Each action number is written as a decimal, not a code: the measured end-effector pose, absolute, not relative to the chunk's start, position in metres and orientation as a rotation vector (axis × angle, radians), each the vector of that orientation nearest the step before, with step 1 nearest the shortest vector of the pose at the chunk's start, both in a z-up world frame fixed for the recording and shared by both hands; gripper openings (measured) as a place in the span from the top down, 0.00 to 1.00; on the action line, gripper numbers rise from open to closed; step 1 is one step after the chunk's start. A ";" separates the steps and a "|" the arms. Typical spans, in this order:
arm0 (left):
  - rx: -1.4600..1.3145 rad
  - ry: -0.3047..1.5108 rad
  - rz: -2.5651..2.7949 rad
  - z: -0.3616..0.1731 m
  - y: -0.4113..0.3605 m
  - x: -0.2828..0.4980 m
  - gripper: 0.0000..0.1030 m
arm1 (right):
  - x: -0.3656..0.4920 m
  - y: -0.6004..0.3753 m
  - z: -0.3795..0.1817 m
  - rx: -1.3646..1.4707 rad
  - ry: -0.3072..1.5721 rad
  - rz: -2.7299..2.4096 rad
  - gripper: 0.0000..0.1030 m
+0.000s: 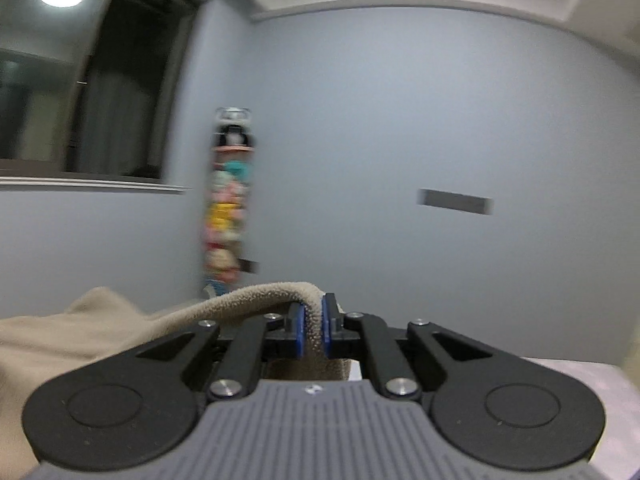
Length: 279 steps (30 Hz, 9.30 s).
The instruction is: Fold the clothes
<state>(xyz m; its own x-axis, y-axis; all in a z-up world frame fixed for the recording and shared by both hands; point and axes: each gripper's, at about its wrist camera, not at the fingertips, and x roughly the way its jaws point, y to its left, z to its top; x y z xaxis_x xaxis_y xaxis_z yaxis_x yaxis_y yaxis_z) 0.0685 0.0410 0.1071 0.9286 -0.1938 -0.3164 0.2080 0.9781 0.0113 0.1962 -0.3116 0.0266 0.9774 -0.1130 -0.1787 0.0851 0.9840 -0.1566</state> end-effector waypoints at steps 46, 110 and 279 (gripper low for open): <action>0.498 0.846 -0.547 -0.127 -0.159 0.195 0.37 | 0.067 -0.461 -0.195 0.532 1.083 -0.154 0.14; 0.240 0.646 0.027 0.013 -0.037 0.362 0.75 | 0.236 -0.572 -0.042 0.092 0.776 -0.285 0.27; 0.266 0.922 -0.414 -0.085 -0.084 0.133 0.49 | -0.092 -0.624 -0.214 0.402 0.954 -0.779 0.79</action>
